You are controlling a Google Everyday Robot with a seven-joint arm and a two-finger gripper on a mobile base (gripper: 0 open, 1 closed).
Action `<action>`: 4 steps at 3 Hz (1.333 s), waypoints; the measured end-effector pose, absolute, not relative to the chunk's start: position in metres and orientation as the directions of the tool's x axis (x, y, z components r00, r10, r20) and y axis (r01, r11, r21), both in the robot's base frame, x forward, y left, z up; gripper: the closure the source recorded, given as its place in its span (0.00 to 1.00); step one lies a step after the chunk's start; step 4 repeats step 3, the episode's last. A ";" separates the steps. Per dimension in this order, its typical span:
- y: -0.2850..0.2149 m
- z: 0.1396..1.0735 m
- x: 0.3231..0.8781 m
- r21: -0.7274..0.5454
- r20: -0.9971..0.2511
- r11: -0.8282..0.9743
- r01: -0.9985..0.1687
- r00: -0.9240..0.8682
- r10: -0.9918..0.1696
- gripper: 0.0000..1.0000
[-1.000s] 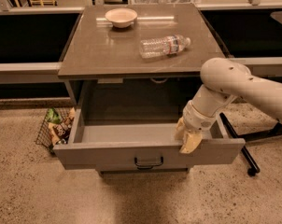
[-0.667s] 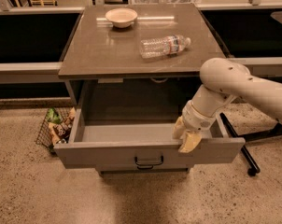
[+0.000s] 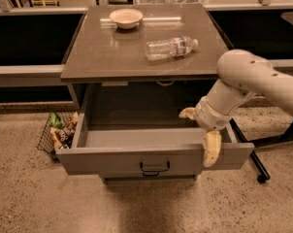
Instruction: Open top drawer
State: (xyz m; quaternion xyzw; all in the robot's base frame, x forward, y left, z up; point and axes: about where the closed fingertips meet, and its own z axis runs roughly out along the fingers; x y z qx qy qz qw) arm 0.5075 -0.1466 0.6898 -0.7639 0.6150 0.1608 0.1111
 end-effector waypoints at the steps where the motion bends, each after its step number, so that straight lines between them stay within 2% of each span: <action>1: -0.154 0.740 0.510 -0.042 -0.356 -0.239 -0.970 0.238 -0.904 0.00; 3: -0.158 0.841 0.509 -0.169 -0.215 -0.268 -0.949 0.301 -0.929 0.00; 4: -0.158 0.841 0.509 -0.169 -0.215 -0.268 -0.949 0.301 -0.929 0.00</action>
Offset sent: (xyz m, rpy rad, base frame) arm 0.0056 -0.0163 0.1708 -0.1201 -0.2582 0.0431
